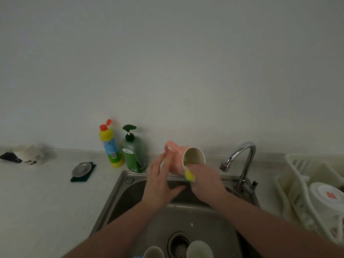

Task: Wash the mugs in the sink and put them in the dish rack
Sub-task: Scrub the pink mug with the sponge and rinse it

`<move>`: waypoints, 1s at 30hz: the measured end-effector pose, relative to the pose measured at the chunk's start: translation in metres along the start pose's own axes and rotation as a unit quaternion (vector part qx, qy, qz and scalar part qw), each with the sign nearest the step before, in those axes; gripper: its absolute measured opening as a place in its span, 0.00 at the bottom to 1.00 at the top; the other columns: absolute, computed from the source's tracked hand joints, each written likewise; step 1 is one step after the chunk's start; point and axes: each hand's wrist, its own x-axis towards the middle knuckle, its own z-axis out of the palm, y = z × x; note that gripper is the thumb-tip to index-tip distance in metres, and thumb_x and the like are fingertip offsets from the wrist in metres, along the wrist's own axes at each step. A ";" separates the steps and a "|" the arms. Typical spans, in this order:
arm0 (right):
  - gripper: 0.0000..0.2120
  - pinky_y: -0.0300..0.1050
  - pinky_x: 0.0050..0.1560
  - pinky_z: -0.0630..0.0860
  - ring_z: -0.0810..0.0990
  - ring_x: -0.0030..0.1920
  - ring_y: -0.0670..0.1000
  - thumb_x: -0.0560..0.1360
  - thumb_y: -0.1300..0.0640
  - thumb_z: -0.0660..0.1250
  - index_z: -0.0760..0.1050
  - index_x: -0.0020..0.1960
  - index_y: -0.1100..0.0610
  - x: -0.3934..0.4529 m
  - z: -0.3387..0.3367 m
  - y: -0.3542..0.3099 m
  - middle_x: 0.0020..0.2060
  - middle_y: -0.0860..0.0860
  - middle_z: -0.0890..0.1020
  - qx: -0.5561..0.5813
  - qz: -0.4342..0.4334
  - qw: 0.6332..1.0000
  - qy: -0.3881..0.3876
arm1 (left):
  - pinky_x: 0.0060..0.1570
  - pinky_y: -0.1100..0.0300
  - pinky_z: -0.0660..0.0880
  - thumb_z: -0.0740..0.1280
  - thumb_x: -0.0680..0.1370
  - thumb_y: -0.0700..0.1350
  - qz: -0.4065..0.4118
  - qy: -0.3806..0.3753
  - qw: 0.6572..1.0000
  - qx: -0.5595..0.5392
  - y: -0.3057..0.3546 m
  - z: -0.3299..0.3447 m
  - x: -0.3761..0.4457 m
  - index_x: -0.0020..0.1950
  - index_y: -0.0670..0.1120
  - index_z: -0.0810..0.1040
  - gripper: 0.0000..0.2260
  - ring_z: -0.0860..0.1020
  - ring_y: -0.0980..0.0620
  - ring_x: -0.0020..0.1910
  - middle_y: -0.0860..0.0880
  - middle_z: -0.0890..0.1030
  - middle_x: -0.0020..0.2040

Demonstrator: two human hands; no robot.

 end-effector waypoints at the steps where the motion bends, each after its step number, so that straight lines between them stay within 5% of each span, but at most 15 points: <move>1: 0.15 0.41 0.56 0.71 0.77 0.58 0.53 0.76 0.60 0.61 0.73 0.62 0.54 -0.002 0.003 -0.002 0.59 0.51 0.78 0.006 0.000 1.000 0.000 | 0.65 0.46 0.72 0.78 0.64 0.57 -0.011 -0.001 1.000 -0.009 -0.001 0.005 -0.004 0.75 0.46 0.59 0.46 0.67 0.45 0.69 0.46 0.65 0.71; 6: 0.12 0.45 0.54 0.71 0.78 0.56 0.56 0.76 0.60 0.61 0.74 0.60 0.56 -0.015 0.027 -0.012 0.56 0.53 0.79 0.041 -0.015 0.998 -0.033 | 0.66 0.42 0.67 0.68 0.68 0.57 -0.011 0.017 1.000 0.003 -0.003 0.022 -0.006 0.67 0.38 0.64 0.35 0.67 0.41 0.66 0.37 0.72 0.64; 11: 0.17 0.45 0.61 0.68 0.75 0.62 0.57 0.78 0.61 0.60 0.71 0.66 0.58 -0.029 0.033 -0.004 0.62 0.55 0.76 0.040 -0.043 0.994 -0.088 | 0.66 0.48 0.63 0.65 0.69 0.55 0.061 0.003 0.998 0.026 -0.005 0.025 -0.014 0.61 0.37 0.68 0.28 0.69 0.43 0.60 0.34 0.79 0.55; 17: 0.29 0.45 0.70 0.63 0.66 0.71 0.55 0.75 0.63 0.65 0.62 0.74 0.55 -0.039 0.040 0.021 0.71 0.54 0.67 0.012 -0.112 0.980 -0.163 | 0.67 0.44 0.63 0.70 0.67 0.59 0.143 -0.037 0.988 0.046 -0.016 0.030 -0.020 0.60 0.37 0.70 0.32 0.71 0.41 0.61 0.35 0.79 0.55; 22: 0.27 0.55 0.67 0.69 0.68 0.70 0.56 0.75 0.66 0.64 0.64 0.73 0.58 -0.044 0.047 0.037 0.71 0.56 0.68 -0.032 -0.182 0.971 -0.148 | 0.69 0.46 0.59 0.70 0.63 0.63 0.183 -0.111 0.976 0.043 -0.012 0.024 -0.014 0.62 0.39 0.68 0.37 0.69 0.42 0.63 0.37 0.78 0.58; 26: 0.24 0.54 0.65 0.71 0.71 0.68 0.56 0.76 0.63 0.64 0.67 0.71 0.57 -0.047 0.051 0.035 0.69 0.56 0.71 0.009 -0.160 0.977 -0.139 | 0.69 0.44 0.63 0.73 0.60 0.61 0.191 -0.137 0.971 0.039 -0.009 0.020 -0.014 0.63 0.41 0.65 0.40 0.67 0.42 0.62 0.44 0.68 0.62; 30: 0.19 0.39 0.61 0.69 0.75 0.62 0.54 0.76 0.64 0.62 0.71 0.67 0.55 -0.049 0.057 0.020 0.62 0.52 0.77 0.113 -0.044 0.986 -0.116 | 0.67 0.50 0.59 0.77 0.58 0.59 0.165 -0.138 0.976 0.024 -0.007 0.019 -0.019 0.63 0.40 0.65 0.42 0.67 0.44 0.62 0.44 0.70 0.61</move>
